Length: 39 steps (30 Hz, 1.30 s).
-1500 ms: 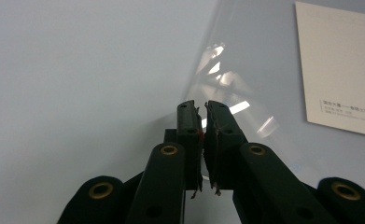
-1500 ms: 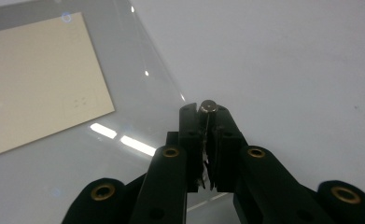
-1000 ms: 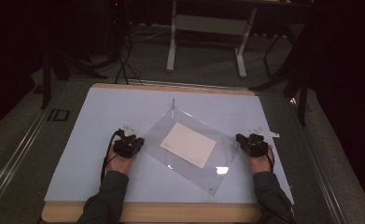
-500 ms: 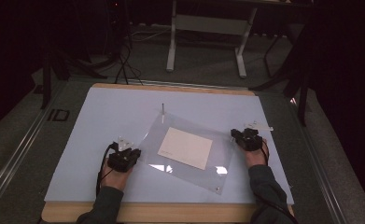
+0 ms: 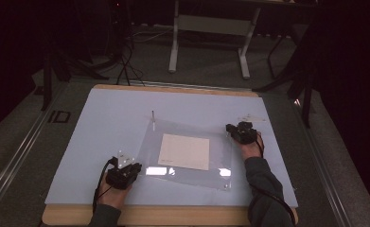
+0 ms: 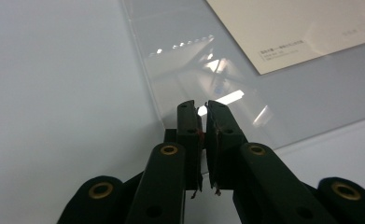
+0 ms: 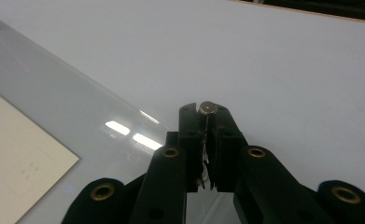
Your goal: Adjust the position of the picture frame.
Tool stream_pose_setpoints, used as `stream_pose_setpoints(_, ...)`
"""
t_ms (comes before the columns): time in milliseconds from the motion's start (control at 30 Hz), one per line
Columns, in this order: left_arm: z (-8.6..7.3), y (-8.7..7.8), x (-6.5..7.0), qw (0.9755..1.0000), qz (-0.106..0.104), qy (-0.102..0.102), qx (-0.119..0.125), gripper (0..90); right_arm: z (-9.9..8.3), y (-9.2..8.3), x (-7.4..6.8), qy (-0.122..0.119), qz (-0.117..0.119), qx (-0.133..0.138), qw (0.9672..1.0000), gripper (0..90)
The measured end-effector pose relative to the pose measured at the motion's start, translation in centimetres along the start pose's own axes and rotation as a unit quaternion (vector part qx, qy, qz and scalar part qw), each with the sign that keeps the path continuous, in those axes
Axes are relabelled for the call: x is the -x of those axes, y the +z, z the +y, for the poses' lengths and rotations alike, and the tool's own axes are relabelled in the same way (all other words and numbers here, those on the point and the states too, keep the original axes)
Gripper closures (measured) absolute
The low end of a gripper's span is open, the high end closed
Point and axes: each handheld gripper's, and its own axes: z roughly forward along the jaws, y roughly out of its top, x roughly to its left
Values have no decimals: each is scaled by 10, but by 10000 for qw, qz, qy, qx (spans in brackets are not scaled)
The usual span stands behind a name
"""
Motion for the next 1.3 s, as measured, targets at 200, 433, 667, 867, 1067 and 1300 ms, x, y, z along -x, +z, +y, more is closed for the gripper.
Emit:
stream_pose_setpoints(200,-5,-6,7,10000,-43,56,-42,847,8,11,-2,-41,65,-46,10000,850)
stream_pose_setpoints(433,-8,-9,8,9997,-230,43,-74,846,15,23,-4,16,81,-30,10000,848)
stream_pose_setpoints(667,3,-16,-11,9979,-584,-107,265,728,15,23,-4,26,85,-20,10000,849)
stream_pose_setpoints(867,44,2,-41,9965,-307,-14,780,671,17,26,-6,37,22,-29,10000,849)
stream_pose_setpoints(1067,82,56,-70,9967,229,-145,766,672,20,30,-7,128,-38,-12,9999,848)
stream_pose_setpoints(1300,103,103,-83,9971,282,-288,651,727,20,30,-7,113,-51,-32,9999,849)
